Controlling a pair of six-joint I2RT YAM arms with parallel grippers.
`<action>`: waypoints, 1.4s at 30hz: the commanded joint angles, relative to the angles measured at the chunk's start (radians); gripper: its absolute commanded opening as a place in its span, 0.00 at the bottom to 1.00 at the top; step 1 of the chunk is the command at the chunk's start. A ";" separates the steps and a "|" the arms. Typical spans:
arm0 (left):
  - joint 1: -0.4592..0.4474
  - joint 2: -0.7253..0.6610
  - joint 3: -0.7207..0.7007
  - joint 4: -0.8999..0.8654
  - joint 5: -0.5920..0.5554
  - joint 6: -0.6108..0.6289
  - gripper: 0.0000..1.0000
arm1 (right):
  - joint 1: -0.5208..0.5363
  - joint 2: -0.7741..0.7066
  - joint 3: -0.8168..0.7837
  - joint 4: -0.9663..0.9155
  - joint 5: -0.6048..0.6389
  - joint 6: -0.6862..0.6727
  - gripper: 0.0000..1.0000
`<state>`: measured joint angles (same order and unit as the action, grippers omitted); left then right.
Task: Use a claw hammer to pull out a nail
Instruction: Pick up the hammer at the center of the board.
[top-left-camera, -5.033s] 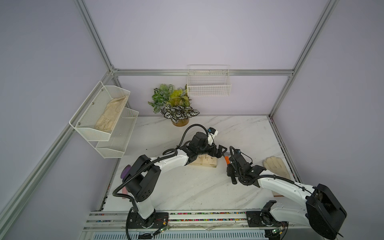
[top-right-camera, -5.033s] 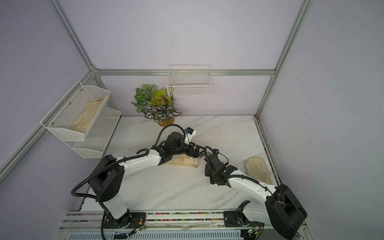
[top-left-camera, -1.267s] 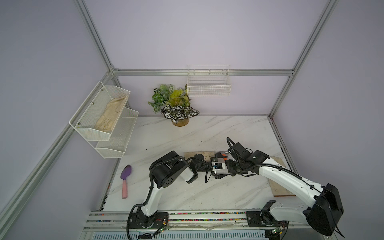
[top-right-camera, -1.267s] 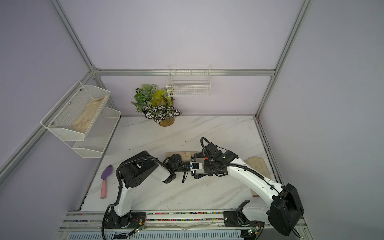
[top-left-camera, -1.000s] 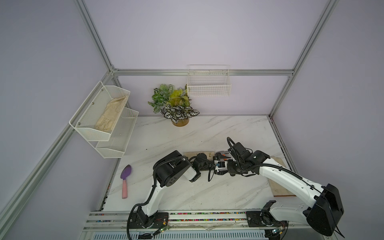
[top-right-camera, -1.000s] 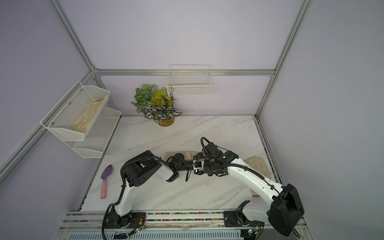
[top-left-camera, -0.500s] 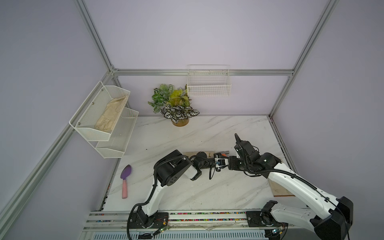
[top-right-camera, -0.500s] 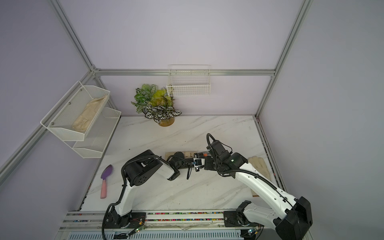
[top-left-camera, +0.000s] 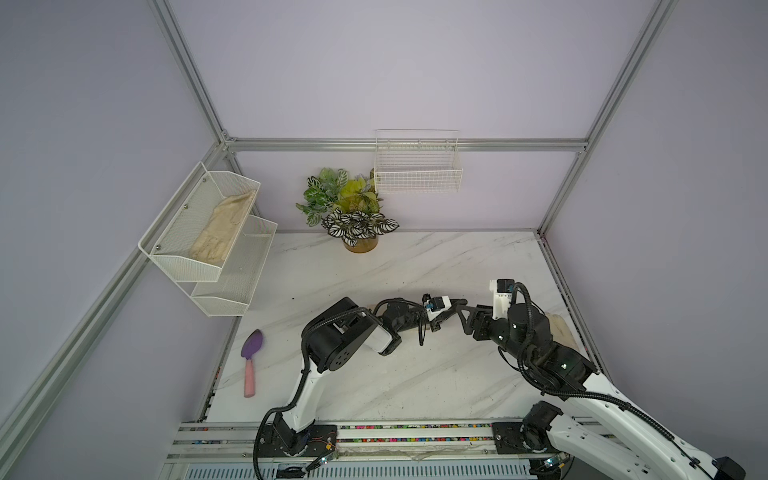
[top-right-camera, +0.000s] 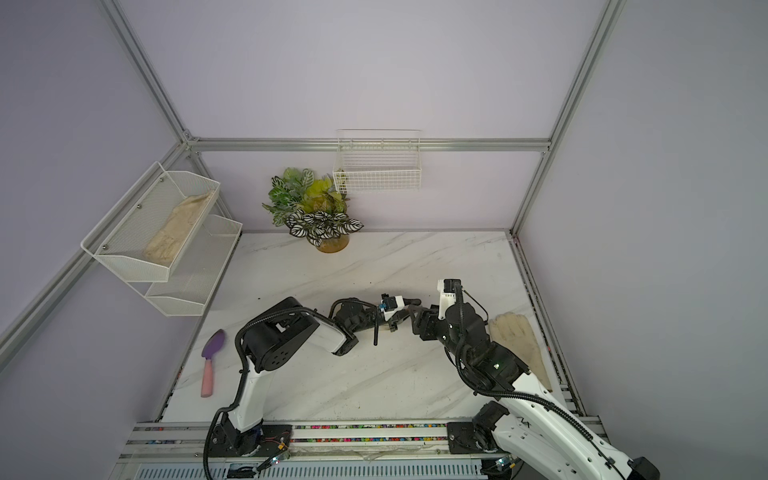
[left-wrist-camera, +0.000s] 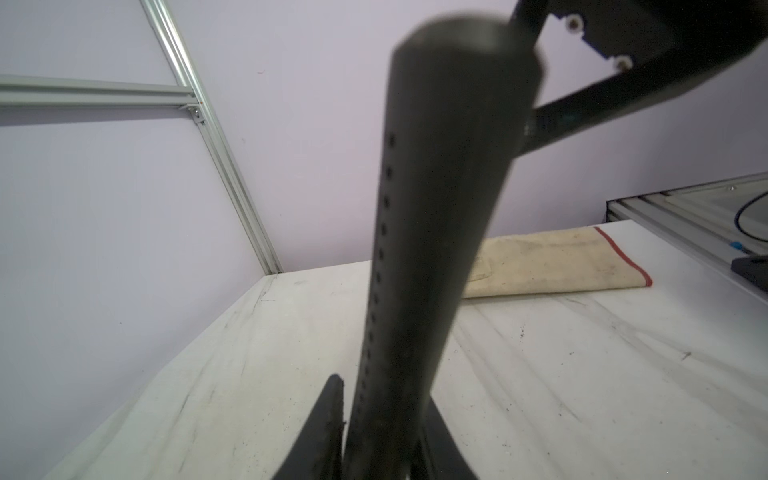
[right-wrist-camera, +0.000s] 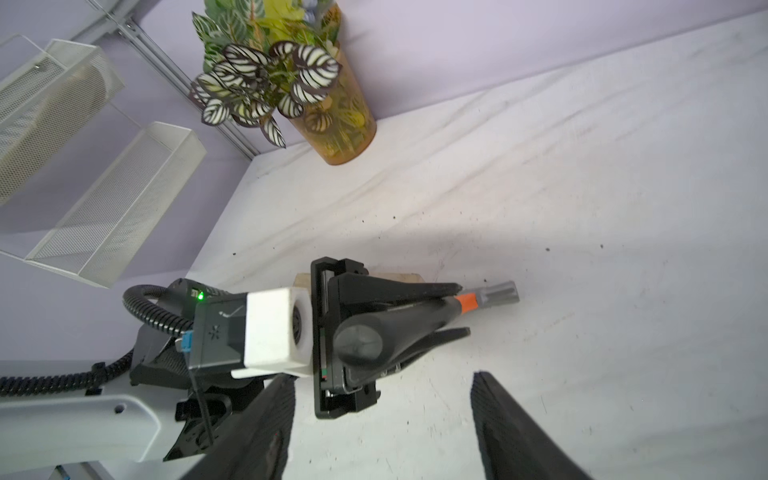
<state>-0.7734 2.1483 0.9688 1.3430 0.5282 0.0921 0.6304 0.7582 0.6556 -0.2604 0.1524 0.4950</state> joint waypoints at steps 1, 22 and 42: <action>0.010 -0.065 0.045 0.001 -0.014 -0.209 0.28 | 0.004 0.029 -0.044 0.261 0.050 -0.087 0.71; 0.031 -0.140 0.078 -0.205 0.007 -0.361 0.18 | 0.004 0.381 -0.002 0.511 0.165 -0.270 0.60; 0.034 -0.176 0.043 -0.213 0.026 -0.359 0.51 | -0.026 0.590 0.062 0.609 0.234 -0.302 0.03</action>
<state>-0.7399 2.0602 0.9989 1.0958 0.5476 -0.2527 0.6083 1.3449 0.7319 0.2962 0.3744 0.1951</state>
